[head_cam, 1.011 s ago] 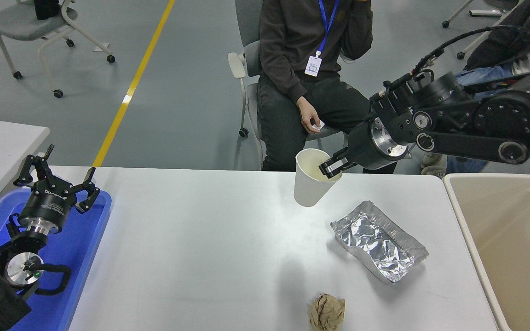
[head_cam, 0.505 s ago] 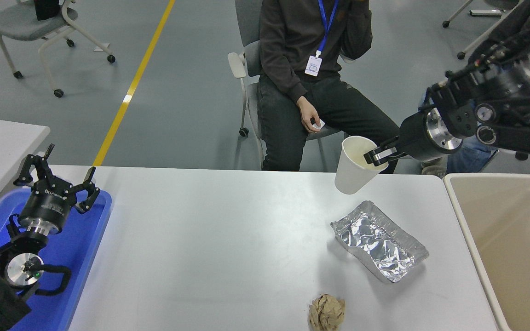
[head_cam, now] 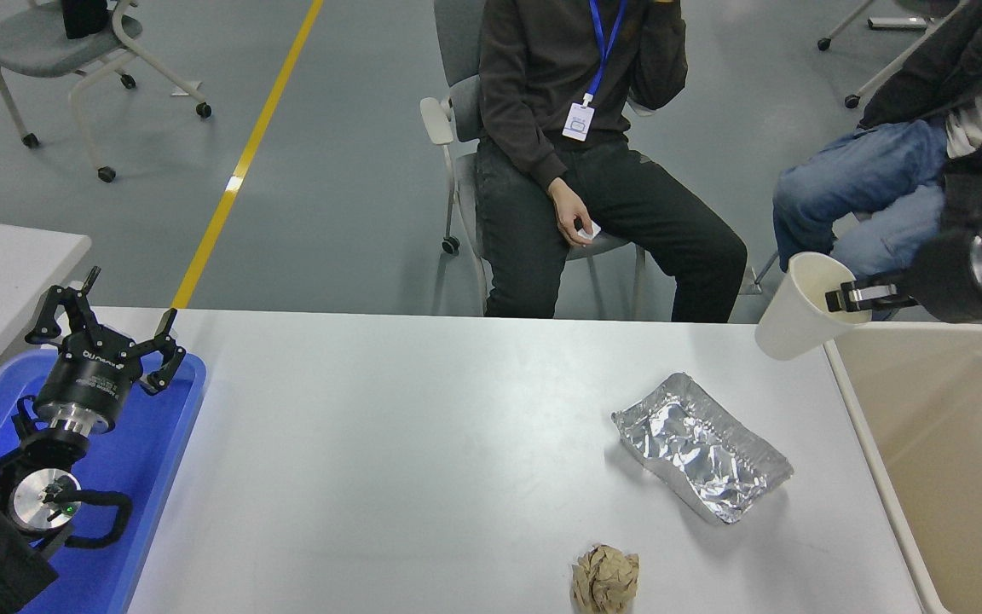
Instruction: Clean the table surface
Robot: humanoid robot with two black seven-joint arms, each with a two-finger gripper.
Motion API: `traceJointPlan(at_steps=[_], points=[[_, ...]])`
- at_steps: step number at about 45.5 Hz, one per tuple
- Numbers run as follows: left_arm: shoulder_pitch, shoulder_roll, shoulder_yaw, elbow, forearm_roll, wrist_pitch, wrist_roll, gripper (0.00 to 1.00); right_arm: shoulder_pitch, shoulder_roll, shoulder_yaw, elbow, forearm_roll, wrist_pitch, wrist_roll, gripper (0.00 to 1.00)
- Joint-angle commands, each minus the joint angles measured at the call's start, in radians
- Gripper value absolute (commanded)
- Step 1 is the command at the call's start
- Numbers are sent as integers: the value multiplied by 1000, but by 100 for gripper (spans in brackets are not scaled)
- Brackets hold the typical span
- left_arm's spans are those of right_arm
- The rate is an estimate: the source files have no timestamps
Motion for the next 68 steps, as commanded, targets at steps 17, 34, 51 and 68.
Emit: traceJointPlan(at_steps=[17, 34, 51, 68], points=[[0, 0, 0, 0, 0, 0, 0, 100, -303, -97, 67, -258, 0, -65, 114, 0], [0, 0, 0, 0, 0, 0, 1, 100, -529, -11, 184, -490, 3, -100, 160, 0], [0, 0, 0, 0, 0, 0, 0, 100, -643, 61, 185, -630, 6, -146, 176, 0], [0, 0, 0, 0, 0, 0, 1, 100, -785, 258, 184, -1005, 29, -166, 245, 0]])
